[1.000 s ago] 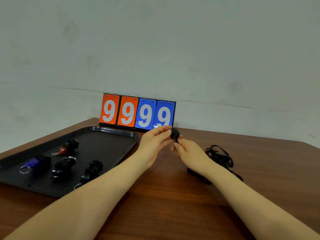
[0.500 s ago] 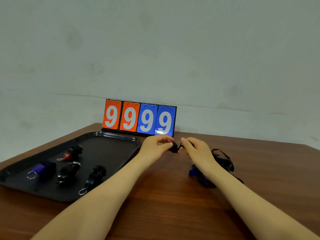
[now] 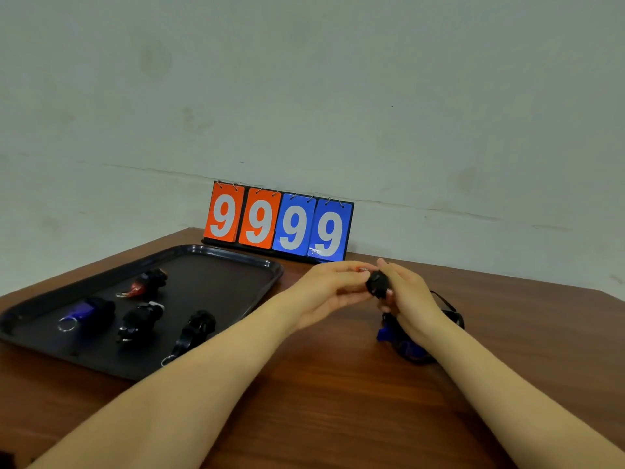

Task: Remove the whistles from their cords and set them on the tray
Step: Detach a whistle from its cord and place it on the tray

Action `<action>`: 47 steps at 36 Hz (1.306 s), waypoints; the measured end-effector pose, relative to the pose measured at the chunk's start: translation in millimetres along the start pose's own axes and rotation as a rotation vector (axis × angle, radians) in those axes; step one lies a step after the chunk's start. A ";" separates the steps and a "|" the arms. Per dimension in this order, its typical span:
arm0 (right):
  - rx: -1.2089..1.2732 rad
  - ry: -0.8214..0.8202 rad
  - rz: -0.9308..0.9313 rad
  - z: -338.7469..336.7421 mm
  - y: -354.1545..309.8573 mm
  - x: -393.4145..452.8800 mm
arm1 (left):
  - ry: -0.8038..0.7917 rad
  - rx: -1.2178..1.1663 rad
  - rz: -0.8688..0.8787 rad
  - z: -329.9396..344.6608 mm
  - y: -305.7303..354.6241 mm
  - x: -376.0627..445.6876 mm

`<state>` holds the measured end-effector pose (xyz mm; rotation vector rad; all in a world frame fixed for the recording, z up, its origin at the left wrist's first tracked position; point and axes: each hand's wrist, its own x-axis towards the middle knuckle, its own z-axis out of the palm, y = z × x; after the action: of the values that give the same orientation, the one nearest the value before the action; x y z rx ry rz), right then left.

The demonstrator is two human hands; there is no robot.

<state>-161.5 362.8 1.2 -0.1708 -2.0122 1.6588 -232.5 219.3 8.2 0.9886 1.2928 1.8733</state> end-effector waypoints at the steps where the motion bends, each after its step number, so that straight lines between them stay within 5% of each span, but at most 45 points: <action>1: 0.008 -0.004 -0.006 0.2 -0.3 0.1 | 0.004 -0.047 0.004 0.6 -0.9 0.2; 15: 0.122 0.173 -0.051 6.2 -3.9 0.3 | 0.146 -0.341 0.049 3.2 -3.6 4.5; 21: -0.379 0.119 -0.276 8.1 -3.2 -3.9 | 0.189 -0.531 0.066 4.5 -3.9 3.0; 24: -0.423 0.125 -0.320 9.2 -1.5 -1.2 | 0.243 -0.585 0.084 7.1 -2.5 1.3; 47: -0.959 0.088 -0.611 1.7 7.5 -1.2 | 0.519 -0.100 0.104 -8.4 -9.7 7.9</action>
<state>-163.0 362.6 -6.5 0.0444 -2.3056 0.2541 -242.9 225.0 -1.2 0.5396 1.4328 2.3493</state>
